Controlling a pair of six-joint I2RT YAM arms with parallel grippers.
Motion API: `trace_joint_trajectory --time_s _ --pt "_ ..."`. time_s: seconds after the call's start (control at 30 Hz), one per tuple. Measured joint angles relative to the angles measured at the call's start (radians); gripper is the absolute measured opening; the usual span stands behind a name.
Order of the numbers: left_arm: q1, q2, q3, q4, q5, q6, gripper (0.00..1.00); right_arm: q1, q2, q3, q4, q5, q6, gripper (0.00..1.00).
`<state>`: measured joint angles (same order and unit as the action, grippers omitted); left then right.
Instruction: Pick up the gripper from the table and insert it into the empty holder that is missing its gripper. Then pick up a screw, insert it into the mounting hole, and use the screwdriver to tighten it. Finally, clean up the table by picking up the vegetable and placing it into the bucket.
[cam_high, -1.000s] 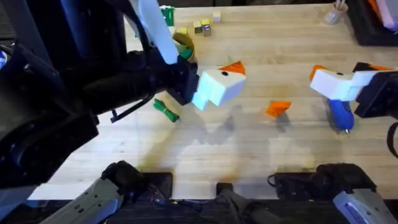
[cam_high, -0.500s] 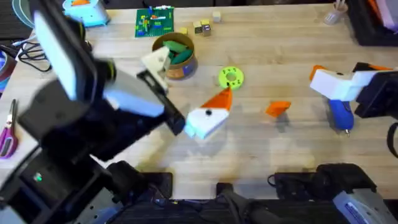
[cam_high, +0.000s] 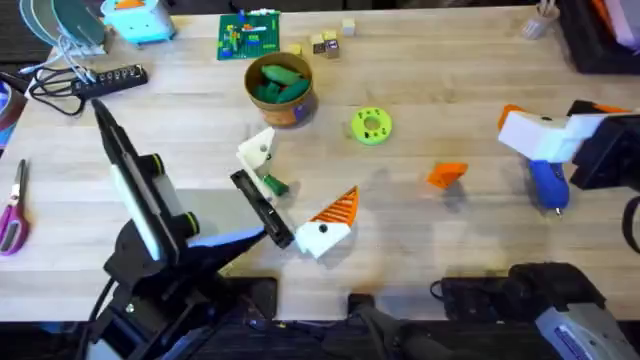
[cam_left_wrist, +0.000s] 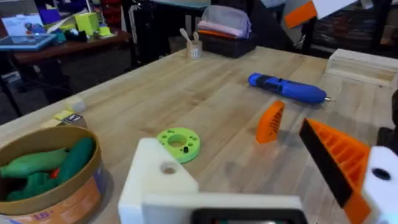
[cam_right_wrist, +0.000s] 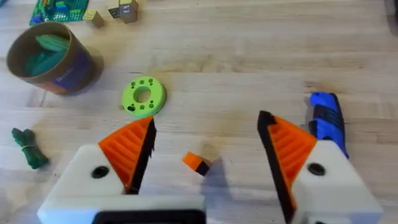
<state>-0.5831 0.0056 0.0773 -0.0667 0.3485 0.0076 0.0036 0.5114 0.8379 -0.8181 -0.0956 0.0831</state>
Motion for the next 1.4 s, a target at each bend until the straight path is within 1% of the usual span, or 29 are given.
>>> trace_joint_trajectory --time_s 0.23,1.23,1.33,1.4 --pt "0.000 0.002 -0.068 0.007 0.000 0.000 0.992 0.000 0.000 0.000 0.000 0.000 0.000 0.991" --pt "0.000 0.001 -0.068 0.008 0.000 0.000 0.992 0.000 0.000 0.000 0.000 -0.003 0.000 0.991" --pt "0.000 0.001 -0.068 0.008 0.014 -0.005 0.992 0.000 0.000 0.000 0.000 -0.003 0.000 0.991" --pt "0.000 0.001 -0.068 0.009 0.032 -0.026 0.992 0.000 0.000 0.000 -0.002 -0.003 0.000 0.991"
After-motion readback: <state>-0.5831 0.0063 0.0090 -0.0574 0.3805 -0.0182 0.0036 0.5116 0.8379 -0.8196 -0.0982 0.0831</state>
